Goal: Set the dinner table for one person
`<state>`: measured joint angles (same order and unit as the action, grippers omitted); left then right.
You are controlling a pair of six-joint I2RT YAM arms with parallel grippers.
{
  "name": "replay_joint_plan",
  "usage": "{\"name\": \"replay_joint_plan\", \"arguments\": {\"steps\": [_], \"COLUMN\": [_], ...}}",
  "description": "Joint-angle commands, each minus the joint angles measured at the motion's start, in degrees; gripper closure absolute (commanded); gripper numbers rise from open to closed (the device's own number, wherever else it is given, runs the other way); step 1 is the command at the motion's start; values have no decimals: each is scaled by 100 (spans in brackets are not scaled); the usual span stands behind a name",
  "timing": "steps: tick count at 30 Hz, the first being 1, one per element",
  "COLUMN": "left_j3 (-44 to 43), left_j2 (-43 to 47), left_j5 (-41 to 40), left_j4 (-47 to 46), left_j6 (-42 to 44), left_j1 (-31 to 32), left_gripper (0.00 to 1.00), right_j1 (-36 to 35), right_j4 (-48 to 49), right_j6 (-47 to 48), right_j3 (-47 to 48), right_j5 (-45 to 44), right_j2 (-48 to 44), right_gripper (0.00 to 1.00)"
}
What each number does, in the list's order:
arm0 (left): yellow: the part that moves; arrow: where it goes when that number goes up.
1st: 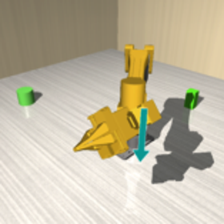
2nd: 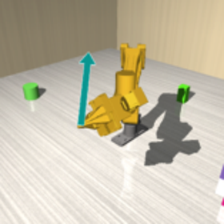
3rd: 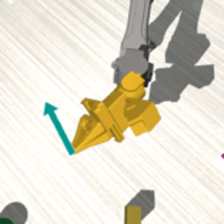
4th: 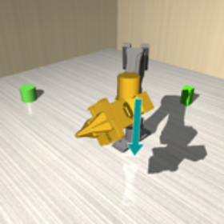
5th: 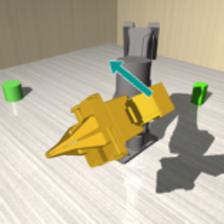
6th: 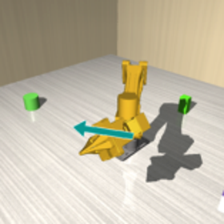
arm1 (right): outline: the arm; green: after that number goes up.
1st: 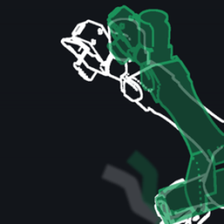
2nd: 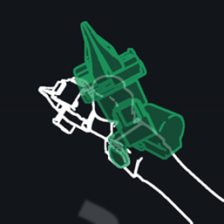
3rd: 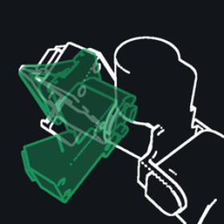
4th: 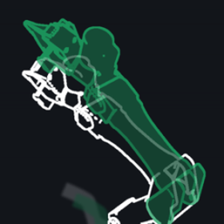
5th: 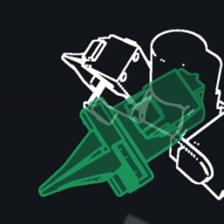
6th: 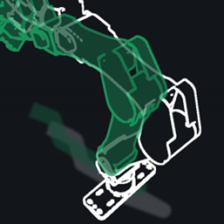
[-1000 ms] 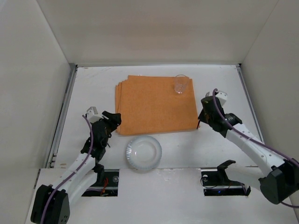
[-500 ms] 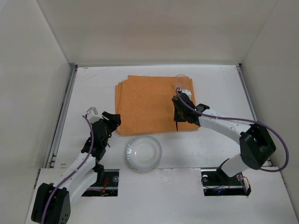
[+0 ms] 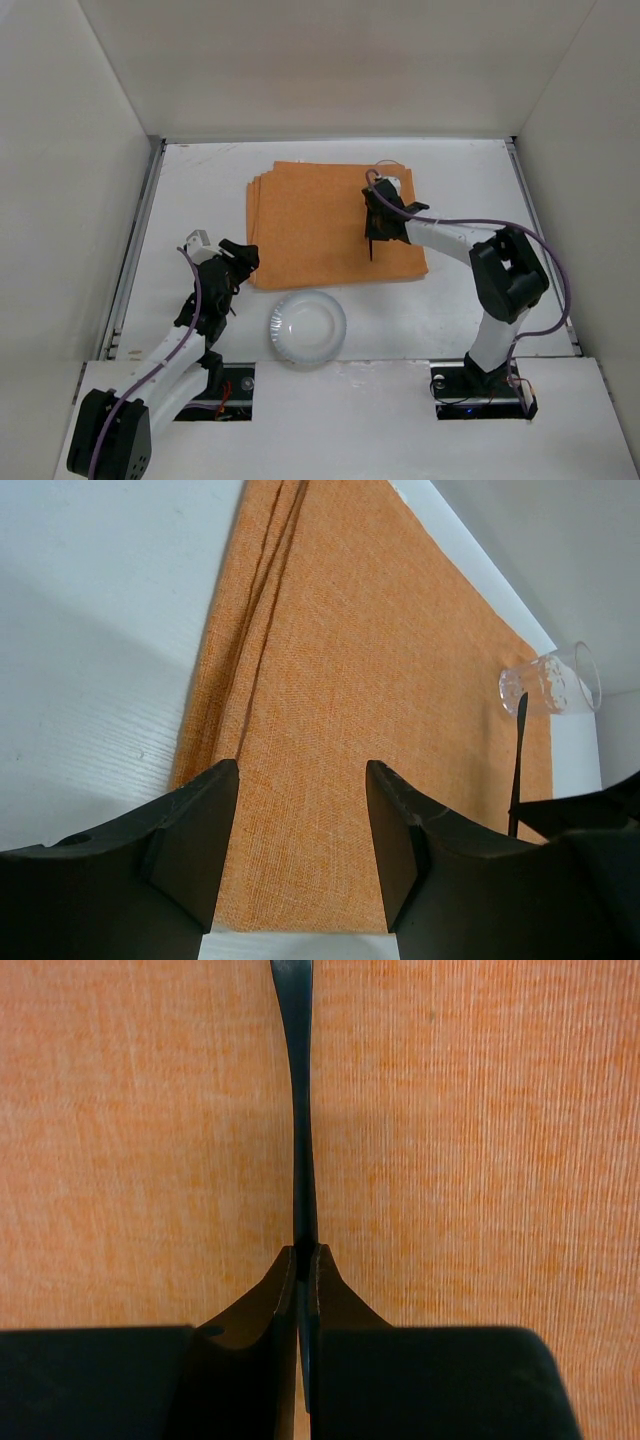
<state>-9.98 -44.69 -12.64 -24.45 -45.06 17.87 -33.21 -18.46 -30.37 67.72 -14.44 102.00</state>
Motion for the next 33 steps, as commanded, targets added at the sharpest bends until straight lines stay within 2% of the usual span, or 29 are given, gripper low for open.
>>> {"name": "replay_joint_plan", "arguments": {"steps": [1, 12, 14, 18, 25, 26, 30, 31, 33], "left_j3": [48, 40, 40, 31, -258, -337, -759, -864, -1014], "left_j2": [4, -5, 4, 30, 188, 249, 548, 618, 724], "left_j5": [-1, -19, 7, -28, -80, -106, -107, -89, -54], "left_j4": [-254, -254, -254, -254, 263, 413, 1203, 1458, 1968], "left_j6": [23, 23, 23, 67, 138, 164, 506, 594, 726], "left_j1": [-51, -34, -51, -7, 142, 194, 624, 782, 1081], "left_gripper": [49, 49, 49, 49, 50, 51, 76, 81, 84], "right_j1": [91, 188, 197, 188, 127, 92, 30, 30, 4], "right_j4": [334, 308, 308, 343, 501, 562, 1097, 1316, 1852], "right_j6": [163, 181, 163, 163, 277, 286, 172, 111, -74], "right_j3": [460, 707, 707, 611, 426, 356, -258, -503, -1092], "right_j5": [108, 213, 204, 204, 353, 363, 310, 266, 126], "right_j2": [223, 743, 760, 507, -477, -609, -1198, -1391, -1848], "right_gripper": [98, 94, 89, 70, 51, 49, 47, 50, 65]}}
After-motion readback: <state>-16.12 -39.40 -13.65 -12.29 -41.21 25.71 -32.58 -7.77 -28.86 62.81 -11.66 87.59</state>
